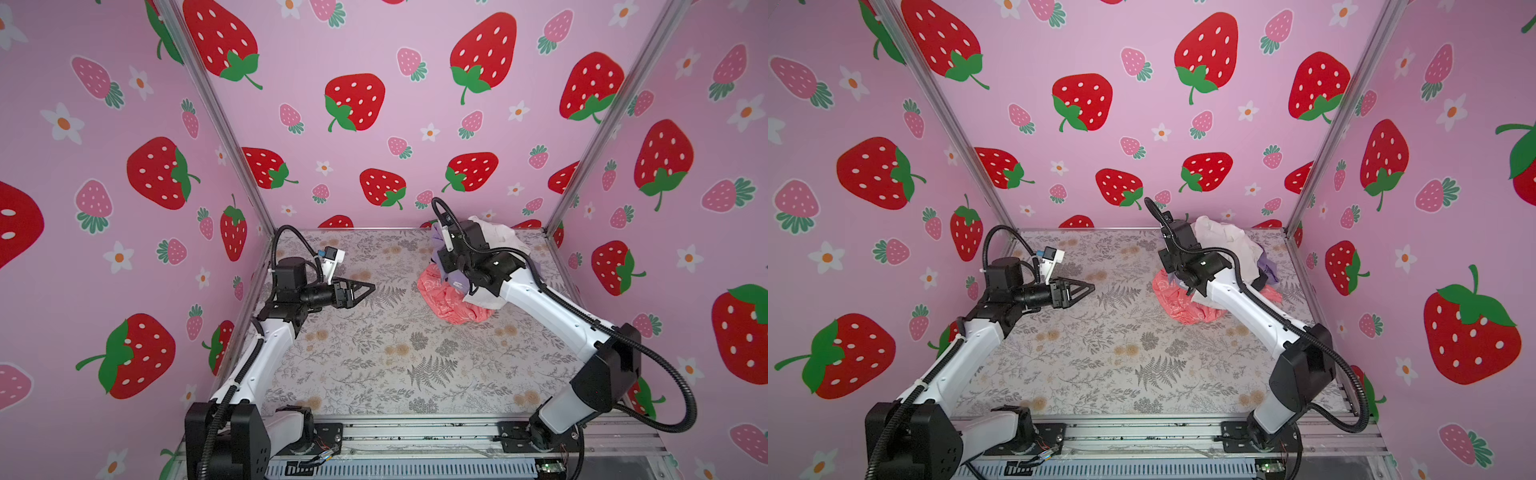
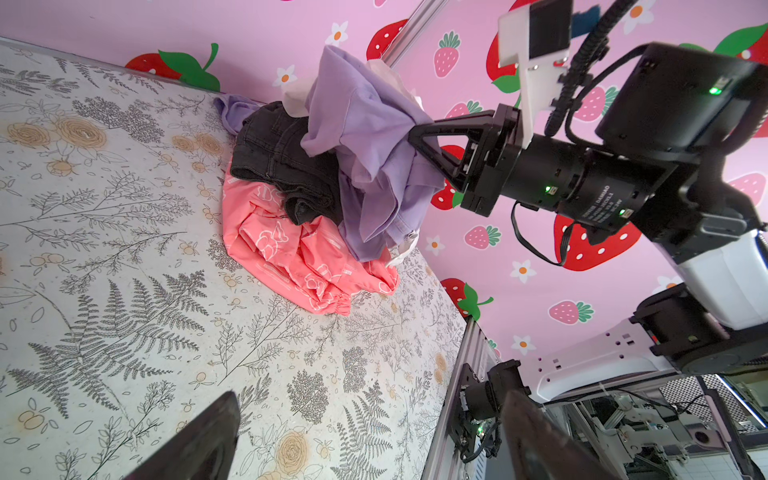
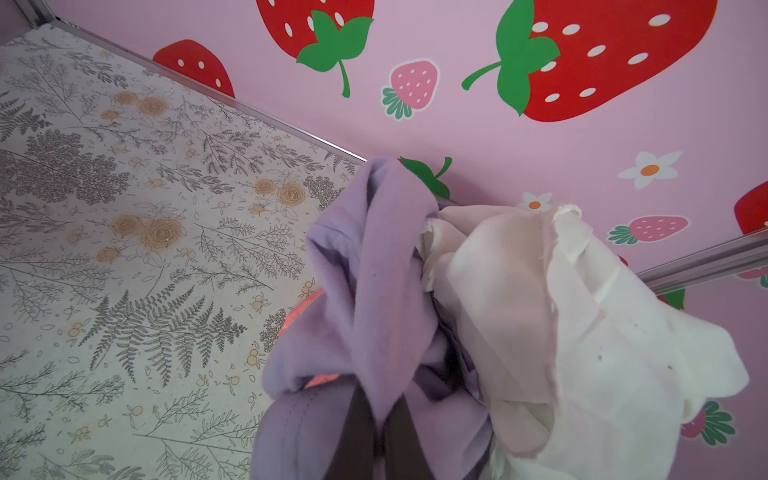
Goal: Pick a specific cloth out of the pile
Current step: 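Lift the lavender shirt upward out of the pile with the right gripper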
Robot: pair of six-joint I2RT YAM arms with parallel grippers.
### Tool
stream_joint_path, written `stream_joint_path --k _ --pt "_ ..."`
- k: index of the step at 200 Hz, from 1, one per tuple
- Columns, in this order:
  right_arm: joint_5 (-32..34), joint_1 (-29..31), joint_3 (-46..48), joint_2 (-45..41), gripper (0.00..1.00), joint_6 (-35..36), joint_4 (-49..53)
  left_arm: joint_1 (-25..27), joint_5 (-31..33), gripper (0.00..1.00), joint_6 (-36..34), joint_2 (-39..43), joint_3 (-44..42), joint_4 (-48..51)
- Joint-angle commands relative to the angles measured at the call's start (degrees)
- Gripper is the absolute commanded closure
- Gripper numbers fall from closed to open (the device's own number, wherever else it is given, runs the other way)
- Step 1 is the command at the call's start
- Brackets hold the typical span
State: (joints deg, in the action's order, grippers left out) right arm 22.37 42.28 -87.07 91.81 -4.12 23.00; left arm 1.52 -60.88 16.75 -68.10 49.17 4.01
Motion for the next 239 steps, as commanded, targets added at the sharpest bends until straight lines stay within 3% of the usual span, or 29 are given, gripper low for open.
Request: stream_joint_path --k 1,239 --pt "-1.82 1.15 -2.58 -2.55 1.00 1.12 -3.76 0.36 -0.82 0.01 -0.23 0.95 -0.59 -0.98" --pt "-7.01 1.92 -11.58 1.74 1.00 5.08 -5.94 0.65 -0.73 0.01 -0.73 1.50 -0.92 -1.02"
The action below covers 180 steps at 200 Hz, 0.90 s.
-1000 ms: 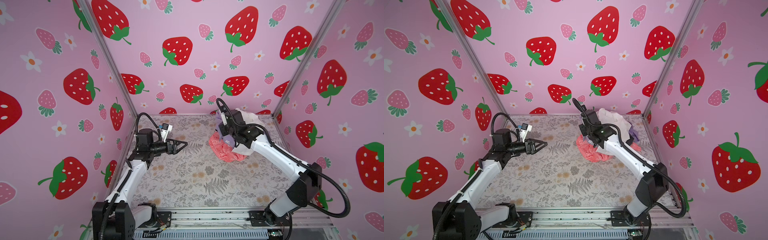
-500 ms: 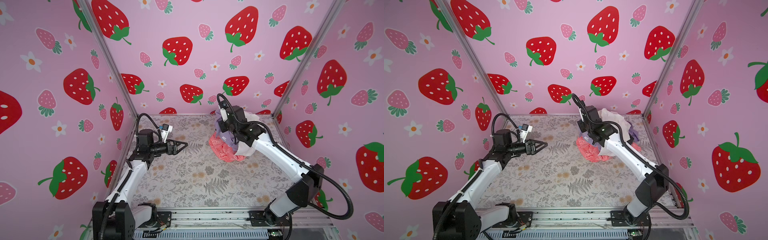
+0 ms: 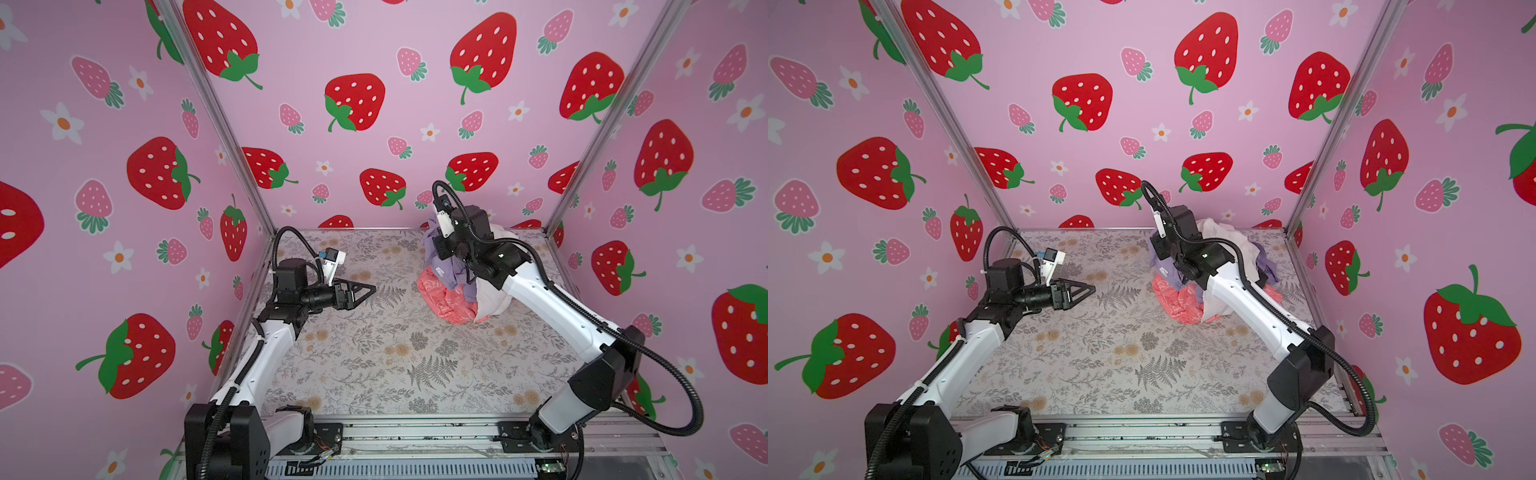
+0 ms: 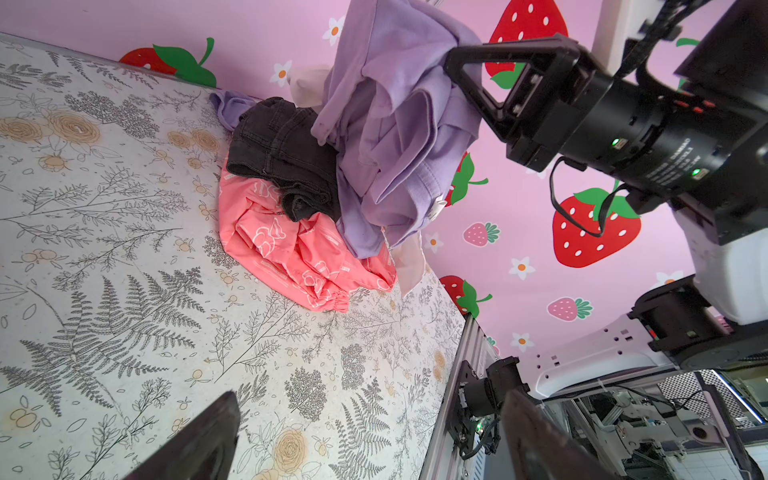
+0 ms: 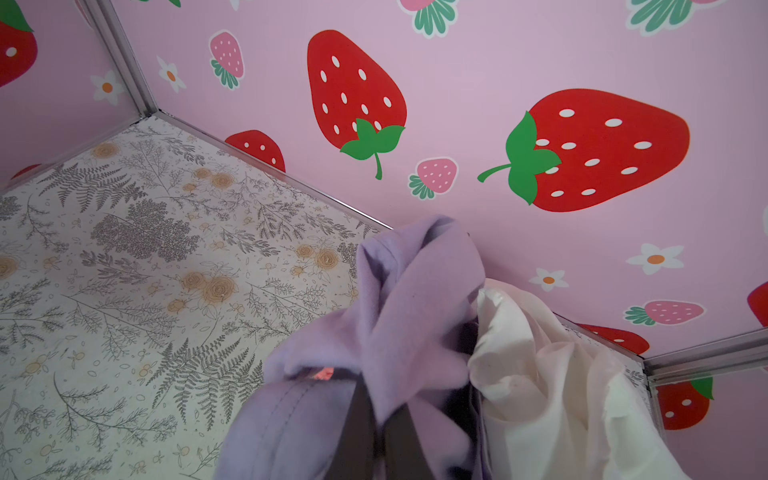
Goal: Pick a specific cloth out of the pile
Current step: 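Lift the lavender shirt upward out of the pile with the right gripper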
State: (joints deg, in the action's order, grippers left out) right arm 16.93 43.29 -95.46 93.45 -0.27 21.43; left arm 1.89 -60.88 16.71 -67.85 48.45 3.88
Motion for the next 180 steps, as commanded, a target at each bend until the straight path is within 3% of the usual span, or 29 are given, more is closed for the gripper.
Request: stream_joint_path --k 1,180 --pt "-1.56 0.92 -3.21 0.13 1.00 1.23 -4.37 0.29 -0.77 0.01 -0.70 1.24 -0.20 -0.89" --pt "0.94 0.82 -14.10 6.60 1.00 6.75 -5.89 0.35 -0.78 0.01 -1.08 0.90 -0.11 -0.81"
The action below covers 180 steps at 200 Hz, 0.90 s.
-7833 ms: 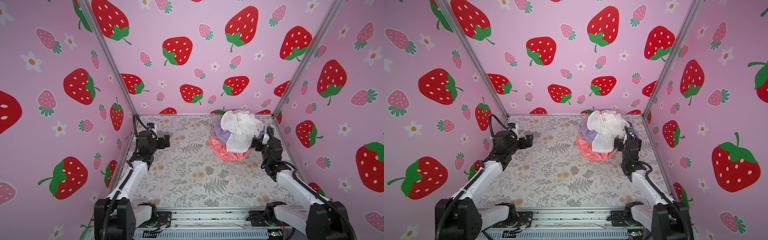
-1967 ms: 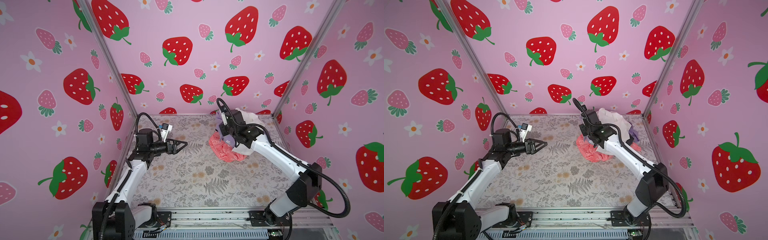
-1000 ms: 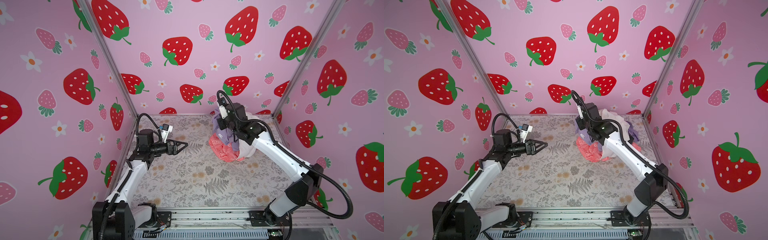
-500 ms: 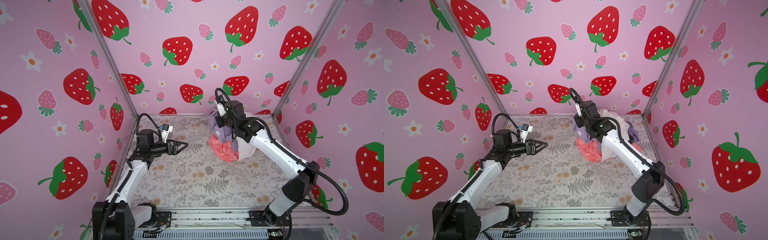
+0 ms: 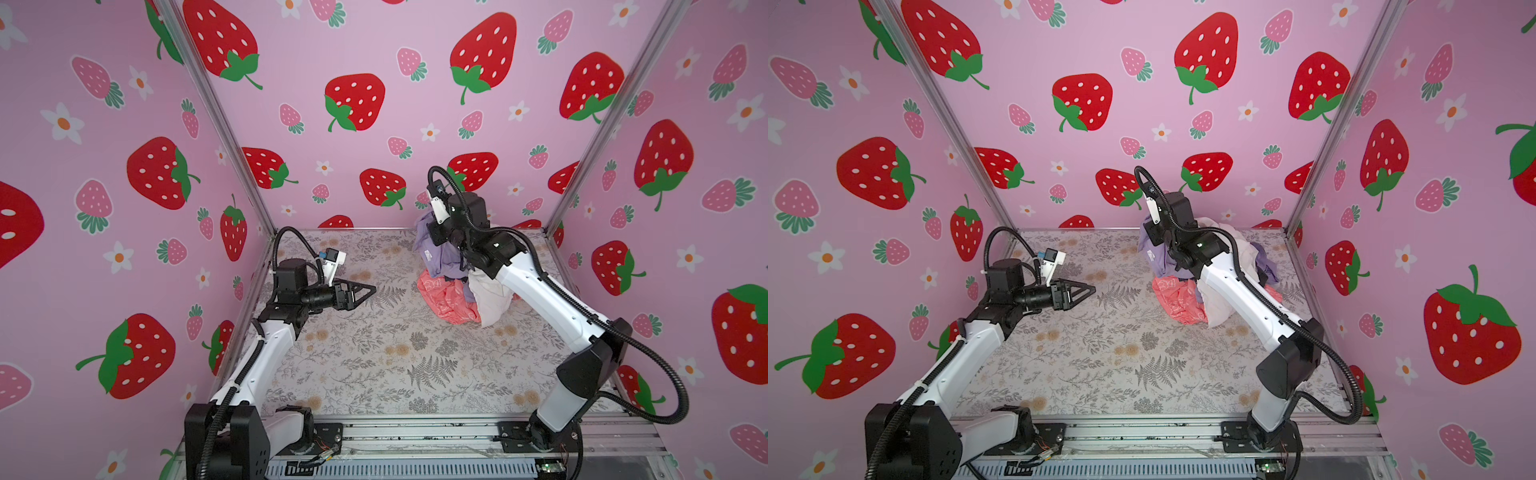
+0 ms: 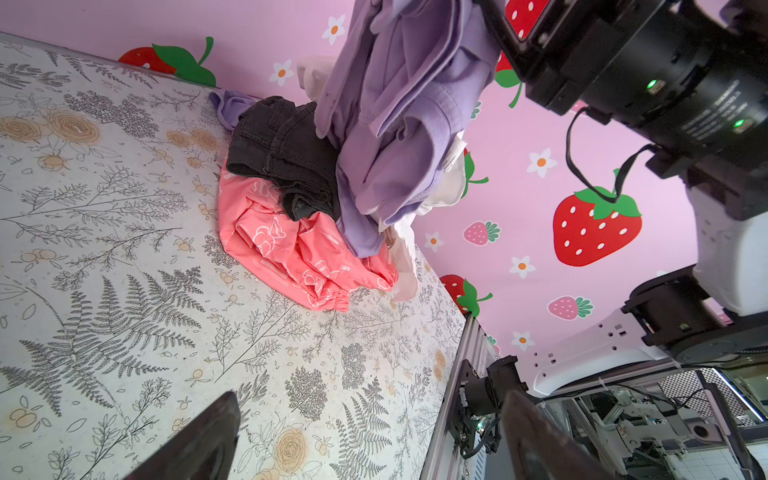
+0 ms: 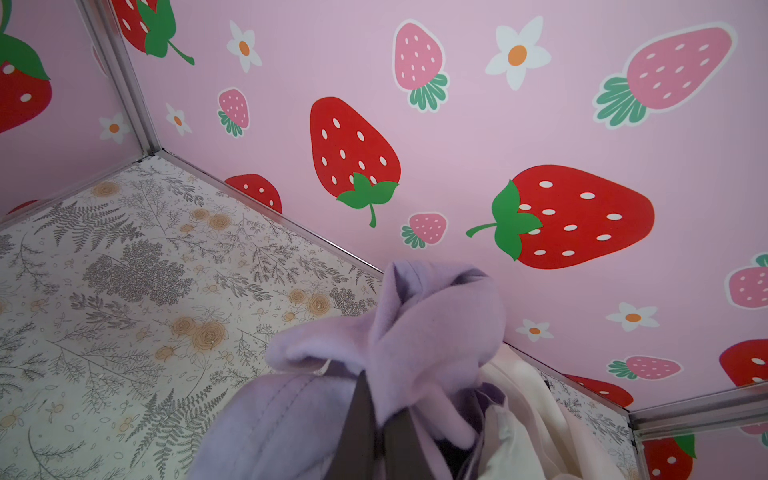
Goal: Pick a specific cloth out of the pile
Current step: 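Lift the lavender shirt upward out of the pile with the right gripper, then raise the lavender shirt higher, pulling it free of the white cloth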
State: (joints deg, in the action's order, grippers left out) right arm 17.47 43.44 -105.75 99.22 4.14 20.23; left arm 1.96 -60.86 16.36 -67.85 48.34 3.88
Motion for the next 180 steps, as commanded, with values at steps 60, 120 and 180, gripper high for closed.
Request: stream_joint_path --k 60,120,180 --pt "-0.49 0.26 -10.33 5.59 1.00 3.50 -4.73 0.33 -0.84 0.01 -0.95 0.88 0.00 -0.71" --pt "-1.87 -0.51 -15.24 8.14 1.00 3.75 -4.32 0.27 -0.75 0.01 -1.07 0.62 -0.11 -0.67" --pt "-3.99 -1.43 -18.77 9.72 1.00 4.53 -6.34 0.30 -0.79 0.01 -1.09 0.45 -0.09 -0.67"
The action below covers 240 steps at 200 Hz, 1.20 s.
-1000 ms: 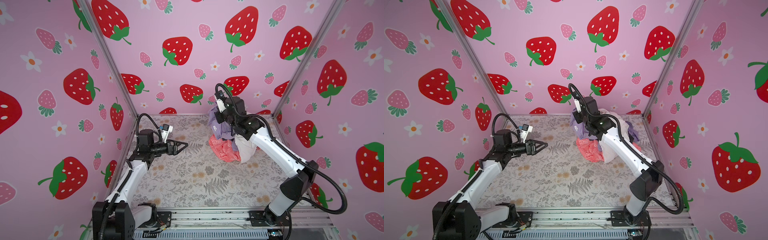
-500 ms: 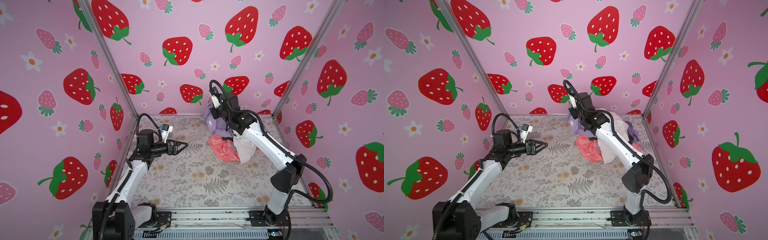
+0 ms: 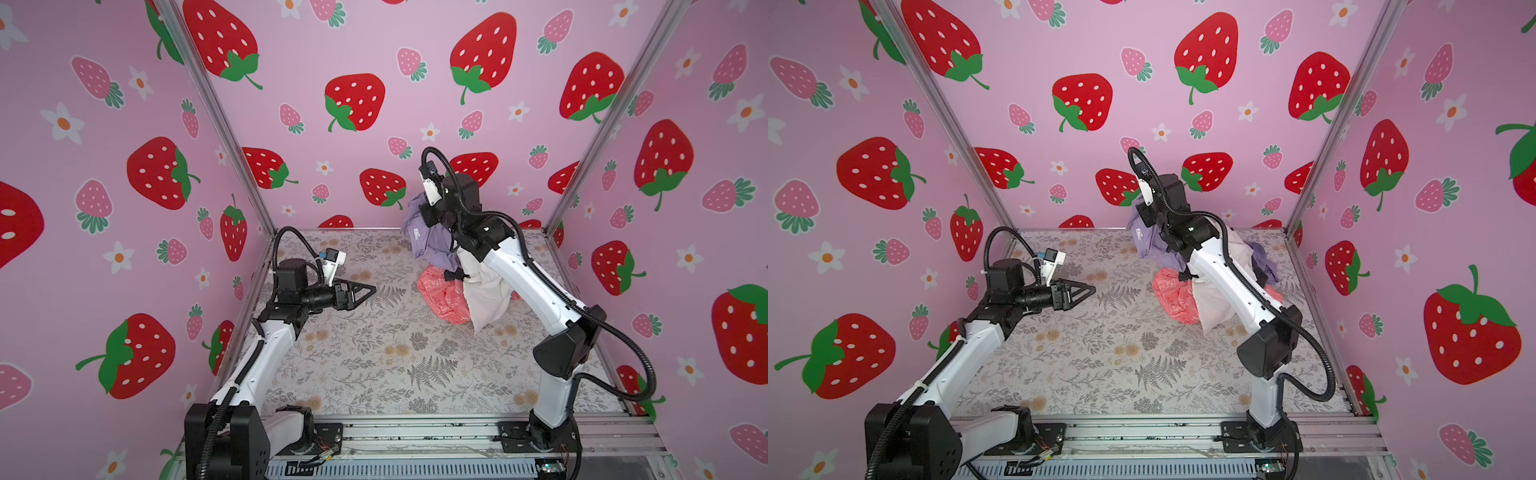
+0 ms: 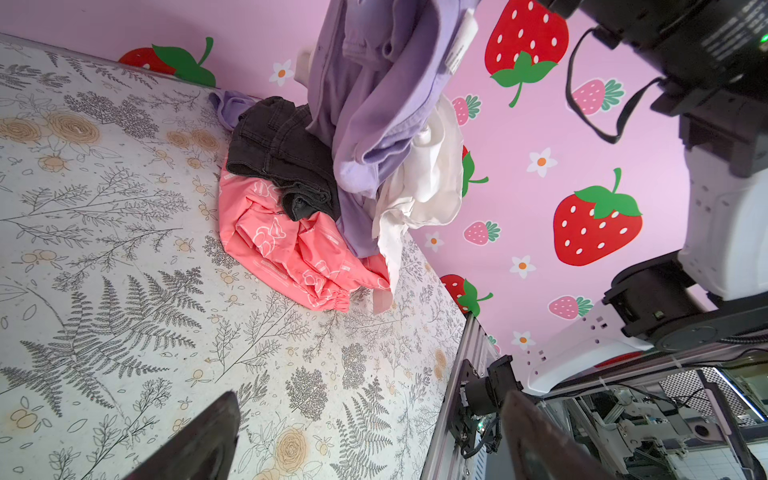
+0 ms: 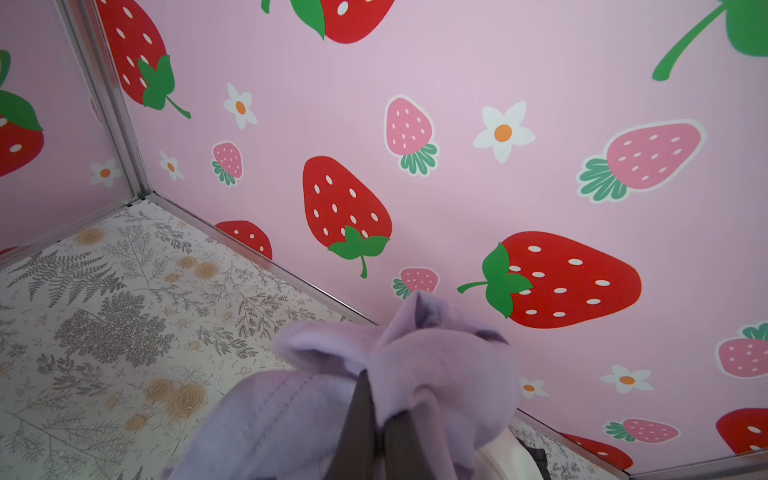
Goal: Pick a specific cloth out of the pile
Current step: 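Raise the lavender shirt higher, pulling it free of the white cloth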
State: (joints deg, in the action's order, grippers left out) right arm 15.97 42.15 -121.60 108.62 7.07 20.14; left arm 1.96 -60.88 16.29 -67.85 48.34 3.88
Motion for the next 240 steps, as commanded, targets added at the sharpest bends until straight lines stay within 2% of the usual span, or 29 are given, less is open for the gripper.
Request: stream_joint_path --k 1,86,240 --pt "-2.50 -0.14 -2.93 0.30 1.00 1.66 -6.30 0.27 -0.75 0.01 -1.01 0.45 -0.13 -0.65" --pt "-2.21 -0.34 -7.97 1.96 1.00 3.20 -8.61 0.32 -0.86 0.01 -1.14 0.09 -0.09 -0.54" --pt "-0.19 -1.35 -11.47 2.91 1.00 4.97 -14.86 0.28 -0.92 0.01 -1.10 0.00 -0.23 -0.79"
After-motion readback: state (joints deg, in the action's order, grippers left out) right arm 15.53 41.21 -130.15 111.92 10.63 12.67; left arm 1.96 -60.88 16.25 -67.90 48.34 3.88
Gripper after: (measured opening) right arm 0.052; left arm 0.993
